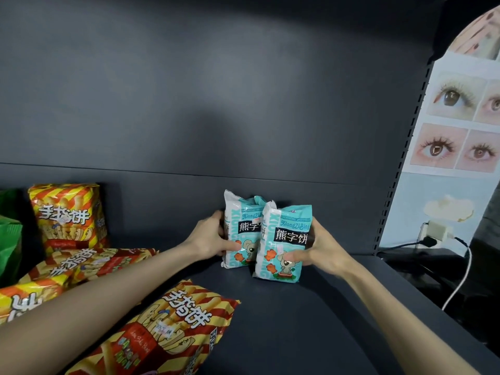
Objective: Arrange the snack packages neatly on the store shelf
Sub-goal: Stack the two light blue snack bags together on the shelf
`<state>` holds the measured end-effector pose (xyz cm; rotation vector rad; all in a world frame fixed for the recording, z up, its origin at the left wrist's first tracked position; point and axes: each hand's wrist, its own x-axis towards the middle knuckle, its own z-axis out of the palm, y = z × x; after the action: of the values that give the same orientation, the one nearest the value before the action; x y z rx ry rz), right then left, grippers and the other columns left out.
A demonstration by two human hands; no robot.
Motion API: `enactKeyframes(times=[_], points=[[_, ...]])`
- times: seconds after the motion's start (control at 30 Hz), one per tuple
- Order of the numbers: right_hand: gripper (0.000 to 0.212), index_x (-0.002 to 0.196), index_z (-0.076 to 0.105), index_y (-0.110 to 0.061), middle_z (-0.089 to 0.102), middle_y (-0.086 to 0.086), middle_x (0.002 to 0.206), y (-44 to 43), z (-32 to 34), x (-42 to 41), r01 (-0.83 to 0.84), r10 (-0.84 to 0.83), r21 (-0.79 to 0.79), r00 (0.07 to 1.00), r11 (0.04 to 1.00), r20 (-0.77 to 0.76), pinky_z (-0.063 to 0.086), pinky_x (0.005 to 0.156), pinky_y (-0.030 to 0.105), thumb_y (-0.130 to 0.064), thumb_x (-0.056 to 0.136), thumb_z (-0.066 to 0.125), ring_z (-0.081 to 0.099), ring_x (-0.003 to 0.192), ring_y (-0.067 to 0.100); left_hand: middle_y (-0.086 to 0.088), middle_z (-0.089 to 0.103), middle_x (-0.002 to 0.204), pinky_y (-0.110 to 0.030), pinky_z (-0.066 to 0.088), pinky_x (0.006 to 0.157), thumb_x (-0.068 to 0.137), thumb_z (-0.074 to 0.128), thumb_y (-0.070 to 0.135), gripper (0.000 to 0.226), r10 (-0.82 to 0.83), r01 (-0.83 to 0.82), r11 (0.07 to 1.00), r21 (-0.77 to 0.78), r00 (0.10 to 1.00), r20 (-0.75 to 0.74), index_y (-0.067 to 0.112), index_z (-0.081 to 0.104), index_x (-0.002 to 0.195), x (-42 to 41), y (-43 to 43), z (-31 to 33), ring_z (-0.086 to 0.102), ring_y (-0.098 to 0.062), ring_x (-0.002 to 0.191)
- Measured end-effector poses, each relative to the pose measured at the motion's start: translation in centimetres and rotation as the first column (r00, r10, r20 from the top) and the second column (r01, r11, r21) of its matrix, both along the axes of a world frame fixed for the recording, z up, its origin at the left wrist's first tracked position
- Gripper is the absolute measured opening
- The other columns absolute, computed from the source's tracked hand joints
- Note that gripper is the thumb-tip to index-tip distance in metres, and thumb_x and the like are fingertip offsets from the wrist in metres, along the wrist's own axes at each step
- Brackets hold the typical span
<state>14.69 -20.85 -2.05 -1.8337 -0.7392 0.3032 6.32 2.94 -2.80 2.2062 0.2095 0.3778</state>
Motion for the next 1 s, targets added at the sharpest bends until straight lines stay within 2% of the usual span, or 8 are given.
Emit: enactKeyframes(times=[0.17, 0.3, 0.43, 0.5, 0.63, 0.77, 0.87, 1.0], points=[[0.071, 0.125, 0.044, -0.020, 0.069, -0.004, 0.106, -0.2, 0.3, -0.5, -0.031, 0.031, 0.016, 0.999, 0.999, -0.018, 0.060, 0.070, 0.038, 0.011, 0.069, 0.074, 0.070, 0.095, 0.015, 0.001, 0.058, 0.085, -0.019, 0.055, 0.050, 0.075, 0.076, 0.005, 0.053, 0.015, -0.014, 1.000, -0.006, 0.999, 0.042, 0.011, 0.039, 0.113, -0.1, 0.0, -0.1, 0.062, -0.008, 0.070], [0.067, 0.125, 0.045, -0.018, 0.068, -0.003, 0.108, -0.4, 0.6, -1.0, -0.057, 0.057, 0.015, 0.998, 0.998, -0.014, 0.060, 0.070, 0.039, 0.010, 0.071, 0.073, 0.070, 0.095, 0.016, -0.009, 0.061, 0.106, -0.030, 0.061, 0.067, 0.086, 0.066, 0.012, 0.044, -0.061, 0.062, 0.994, -0.091, 0.998, 0.023, 0.010, 0.045, 0.124, -0.5, 0.7, -0.1, 0.067, -0.015, 0.084], [0.068, 0.126, 0.046, -0.021, 0.068, -0.001, 0.110, -0.1, 0.8, -1.6, -0.107, 0.107, 0.004, 0.994, 0.994, -0.002, 0.059, 0.068, 0.034, 0.009, 0.071, 0.074, 0.070, 0.095, 0.015, -0.002, 0.064, 0.108, -0.030, 0.060, 0.072, 0.097, 0.046, 0.034, 0.042, -0.153, 0.138, 0.955, -0.261, 0.988, -0.036, 0.015, 0.042, 0.134, -1.4, 0.5, 0.6, 0.069, -0.017, 0.085], [0.068, 0.125, 0.046, -0.022, 0.068, -0.002, 0.109, 0.4, 0.7, -1.8, -0.123, 0.123, 0.004, 0.992, 0.992, 0.004, 0.059, 0.067, 0.033, 0.009, 0.071, 0.074, 0.070, 0.095, 0.014, 0.001, 0.062, 0.114, -0.034, 0.058, 0.080, 0.095, 0.037, 0.049, 0.046, -0.198, 0.164, 0.931, -0.325, 0.977, -0.076, 0.024, 0.043, 0.133, -1.8, 0.3, 1.2, 0.068, -0.021, 0.095], [0.075, 0.131, 0.036, -0.022, 0.066, -0.004, 0.113, 2.2, -0.1, -1.8, -0.104, 0.104, 0.002, 0.994, 0.995, 0.018, 0.059, 0.078, 0.040, 0.005, 0.073, 0.075, 0.067, 0.102, 0.014, 0.007, 0.055, 0.128, -0.039, 0.050, 0.095, 0.078, 0.041, 0.075, 0.069, -0.265, 0.212, 0.937, -0.279, 0.949, -0.170, 0.037, 0.039, 0.135, -2.5, 0.4, 1.5, 0.060, -0.022, 0.111], [0.095, 0.147, 0.011, -0.027, 0.056, -0.009, 0.130, 3.7, -0.7, -1.9, -0.150, 0.154, -0.058, 0.985, 0.987, 0.077, 0.047, 0.101, 0.042, -0.012, 0.078, 0.075, 0.055, 0.120, 0.010, 0.003, 0.050, 0.137, -0.038, 0.050, 0.097, 0.074, 0.067, 0.054, 0.085, -0.284, 0.257, 0.955, -0.147, 0.936, -0.210, 0.033, 0.025, 0.144, -2.9, 0.2, 1.5, 0.057, -0.018, 0.116], [0.086, 0.148, 0.008, -0.030, 0.052, -0.017, 0.130, 4.5, -1.2, -2.5, -0.218, 0.234, -0.148, 0.967, 0.965, 0.099, 0.043, 0.105, 0.038, -0.023, 0.086, 0.067, 0.052, 0.122, 0.008, 0.007, 0.060, 0.126, -0.041, 0.050, 0.097, 0.081, 0.067, 0.042, 0.068, -0.292, 0.278, 0.956, -0.093, 0.932, -0.213, 0.029, 0.035, 0.140, -3.0, 0.0, 1.5, 0.059, -0.012, 0.112], [0.108, 0.146, 0.000, -0.039, 0.054, -0.018, 0.126, 4.5, -1.5, -2.3, -0.260, 0.285, -0.222, 0.955, 0.940, 0.088, 0.048, 0.099, 0.031, -0.014, 0.074, 0.078, 0.055, 0.117, 0.006, 0.007, 0.066, 0.114, -0.040, 0.055, 0.090, 0.089, 0.058, 0.038, 0.037, -0.319, 0.310, 0.948, -0.074, 0.924, -0.209, 0.031, 0.047, 0.124, -3.2, -0.1, 1.6, 0.065, -0.012, 0.102]])
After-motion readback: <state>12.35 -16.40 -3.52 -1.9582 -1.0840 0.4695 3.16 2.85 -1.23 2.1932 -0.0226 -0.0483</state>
